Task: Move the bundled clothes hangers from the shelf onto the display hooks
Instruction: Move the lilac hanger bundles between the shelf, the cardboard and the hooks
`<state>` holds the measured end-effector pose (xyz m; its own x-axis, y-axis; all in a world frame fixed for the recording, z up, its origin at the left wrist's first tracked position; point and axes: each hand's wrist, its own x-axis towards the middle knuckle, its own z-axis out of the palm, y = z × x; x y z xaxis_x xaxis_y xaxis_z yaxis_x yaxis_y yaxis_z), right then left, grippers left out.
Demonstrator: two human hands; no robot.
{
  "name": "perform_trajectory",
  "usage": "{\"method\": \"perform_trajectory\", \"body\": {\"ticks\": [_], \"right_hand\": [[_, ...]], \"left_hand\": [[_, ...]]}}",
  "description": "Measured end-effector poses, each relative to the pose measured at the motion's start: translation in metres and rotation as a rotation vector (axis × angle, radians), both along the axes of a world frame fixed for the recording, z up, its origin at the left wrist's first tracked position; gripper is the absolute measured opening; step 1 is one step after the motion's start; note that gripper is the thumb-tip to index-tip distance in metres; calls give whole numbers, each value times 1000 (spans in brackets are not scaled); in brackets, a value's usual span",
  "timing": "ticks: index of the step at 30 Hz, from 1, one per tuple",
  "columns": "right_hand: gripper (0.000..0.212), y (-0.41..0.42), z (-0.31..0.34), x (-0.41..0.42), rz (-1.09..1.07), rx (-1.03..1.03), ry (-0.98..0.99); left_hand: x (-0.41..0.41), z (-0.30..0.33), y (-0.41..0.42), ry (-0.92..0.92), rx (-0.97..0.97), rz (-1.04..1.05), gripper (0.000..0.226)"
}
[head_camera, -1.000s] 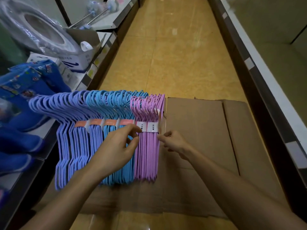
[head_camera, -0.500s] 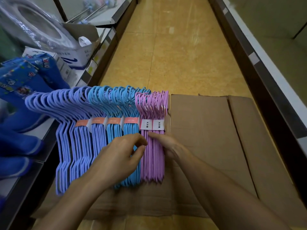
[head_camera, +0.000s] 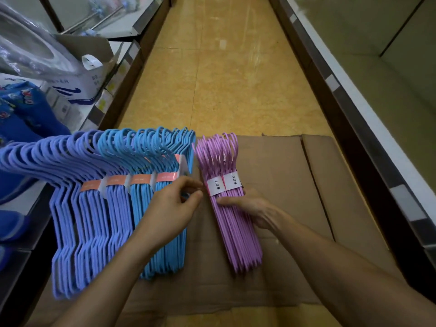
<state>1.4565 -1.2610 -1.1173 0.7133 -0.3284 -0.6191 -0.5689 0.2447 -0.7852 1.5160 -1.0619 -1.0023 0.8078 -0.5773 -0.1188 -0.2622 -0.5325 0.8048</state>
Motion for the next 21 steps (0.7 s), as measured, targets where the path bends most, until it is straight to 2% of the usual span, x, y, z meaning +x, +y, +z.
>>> {"method": "perform_trajectory", "body": {"ticks": [4,9,11,13,17,21], "right_hand": [[47,-18,8,-35,94,-32,52],[52,-35,13,-66,246,-134,122],[59,-40,13,-73,277,-191,142],[52,-42,14,-79,278,-236,141],[45,-42,12,-87,255,-270,125],[78,-33,1,-93,225,-384,184]], "left_hand": [[-4,0,-32,368,-284,189,61],[-8,-11,-66,581,-437,264,104],[-12,-12,-78,764,-515,338,91],[-17,-10,-86,891,-567,393,71],[-18,-15,-92,931,-541,475,47],[-19,-17,-93,954,-515,492,41]]}}
